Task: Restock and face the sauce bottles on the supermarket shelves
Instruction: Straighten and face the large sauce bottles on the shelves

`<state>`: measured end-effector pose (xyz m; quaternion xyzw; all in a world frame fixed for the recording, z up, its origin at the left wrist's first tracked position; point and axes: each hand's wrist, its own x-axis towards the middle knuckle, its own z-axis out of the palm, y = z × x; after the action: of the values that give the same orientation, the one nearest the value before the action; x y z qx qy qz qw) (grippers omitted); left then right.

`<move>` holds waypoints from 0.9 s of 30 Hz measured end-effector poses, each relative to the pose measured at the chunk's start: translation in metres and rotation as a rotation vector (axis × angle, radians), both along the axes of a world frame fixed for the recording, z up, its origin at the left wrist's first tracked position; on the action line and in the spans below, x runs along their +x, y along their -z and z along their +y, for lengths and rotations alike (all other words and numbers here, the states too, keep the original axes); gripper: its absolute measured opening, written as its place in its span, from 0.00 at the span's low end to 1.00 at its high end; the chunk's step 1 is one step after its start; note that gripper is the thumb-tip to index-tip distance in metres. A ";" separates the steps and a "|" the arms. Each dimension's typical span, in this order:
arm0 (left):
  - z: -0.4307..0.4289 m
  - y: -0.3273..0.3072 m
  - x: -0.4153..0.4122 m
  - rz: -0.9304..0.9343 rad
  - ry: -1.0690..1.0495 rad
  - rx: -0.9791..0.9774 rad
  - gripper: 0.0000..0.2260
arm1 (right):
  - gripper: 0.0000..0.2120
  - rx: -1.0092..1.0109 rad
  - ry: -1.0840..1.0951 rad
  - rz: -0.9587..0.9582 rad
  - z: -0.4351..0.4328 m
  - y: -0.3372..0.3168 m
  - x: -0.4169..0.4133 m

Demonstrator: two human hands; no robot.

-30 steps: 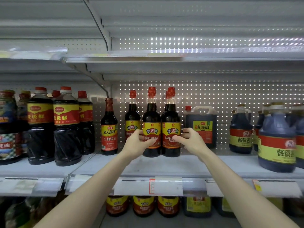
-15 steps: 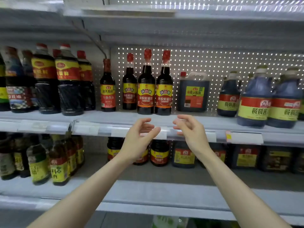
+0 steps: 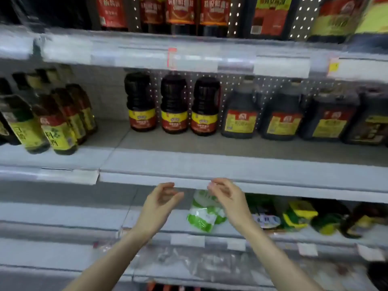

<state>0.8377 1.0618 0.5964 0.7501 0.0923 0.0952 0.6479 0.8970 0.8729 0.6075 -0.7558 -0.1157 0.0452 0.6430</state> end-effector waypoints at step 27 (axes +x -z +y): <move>0.007 0.568 -0.065 0.705 -0.053 -0.055 0.15 | 0.16 -0.348 0.221 0.630 0.017 0.585 -0.083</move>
<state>0.7730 1.0687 0.0287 0.7167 0.3320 -0.1552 0.5934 0.8143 0.8898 0.0221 -0.8106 0.1797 0.2248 0.5100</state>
